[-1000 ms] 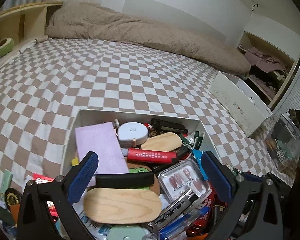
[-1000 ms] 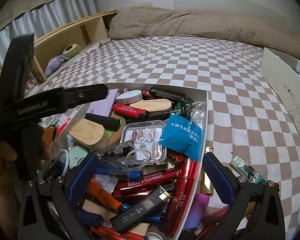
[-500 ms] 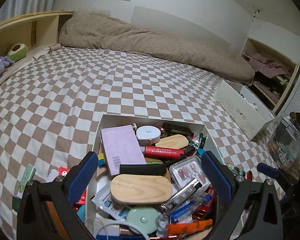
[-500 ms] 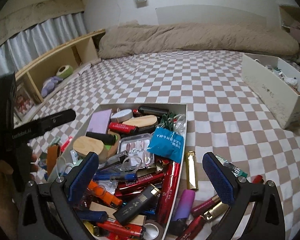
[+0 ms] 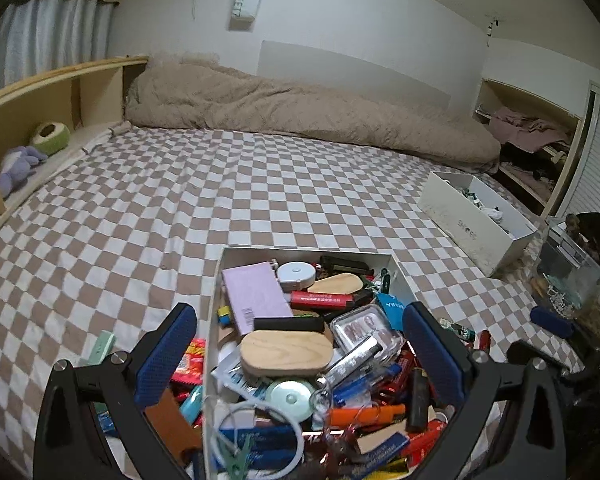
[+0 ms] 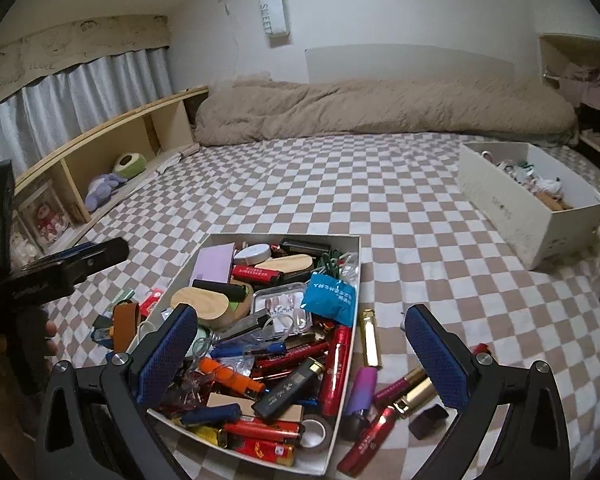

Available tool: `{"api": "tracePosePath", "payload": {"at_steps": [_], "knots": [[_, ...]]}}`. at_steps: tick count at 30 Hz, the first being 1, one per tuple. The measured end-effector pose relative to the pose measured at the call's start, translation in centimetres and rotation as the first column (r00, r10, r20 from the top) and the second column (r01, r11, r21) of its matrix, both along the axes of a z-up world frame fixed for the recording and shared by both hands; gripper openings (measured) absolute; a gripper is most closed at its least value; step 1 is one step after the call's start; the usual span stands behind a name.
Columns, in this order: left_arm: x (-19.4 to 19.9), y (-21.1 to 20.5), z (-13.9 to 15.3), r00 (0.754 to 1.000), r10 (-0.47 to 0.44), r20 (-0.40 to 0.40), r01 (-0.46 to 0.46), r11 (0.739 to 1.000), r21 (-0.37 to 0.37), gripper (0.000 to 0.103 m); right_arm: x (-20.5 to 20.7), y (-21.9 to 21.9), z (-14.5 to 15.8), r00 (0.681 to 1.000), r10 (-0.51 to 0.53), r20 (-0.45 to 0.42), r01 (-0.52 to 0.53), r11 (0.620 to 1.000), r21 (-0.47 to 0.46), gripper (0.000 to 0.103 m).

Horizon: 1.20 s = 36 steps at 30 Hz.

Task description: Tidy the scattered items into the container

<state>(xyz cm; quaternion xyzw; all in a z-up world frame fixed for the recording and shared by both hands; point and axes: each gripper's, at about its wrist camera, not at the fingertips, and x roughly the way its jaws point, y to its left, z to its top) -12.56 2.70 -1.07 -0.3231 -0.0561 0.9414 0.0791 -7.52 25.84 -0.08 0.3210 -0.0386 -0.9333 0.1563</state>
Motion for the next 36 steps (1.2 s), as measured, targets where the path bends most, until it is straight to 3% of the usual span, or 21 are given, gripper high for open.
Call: {"api": "tracePosePath", "payload": {"at_steps": [5, 16, 36], "knots": [[2.1, -1.1, 0.9, 1.0, 0.007, -0.018, -0.006, 1.0, 0.023, 0.103, 1.6, 0.4, 1.1, 0.999, -0.026, -0.027, 0.027, 1.0, 0.011, 0.103], [6.8, -2.1, 2.1, 0.998, 0.006, -0.061, -0.006, 1.0, 0.0, 0.103, 5.6, 1.3, 3.1, 0.994, -0.069, -0.088, 0.071, 0.997, 0.028, 0.103], [12.0, -2.8, 2.3, 0.994, 0.014, -0.106, -0.022, 0.997, -0.078, 0.103, 9.6, 1.2, 3.0, 0.991, -0.076, -0.11, 0.084, 0.994, 0.07, 0.103]]}}
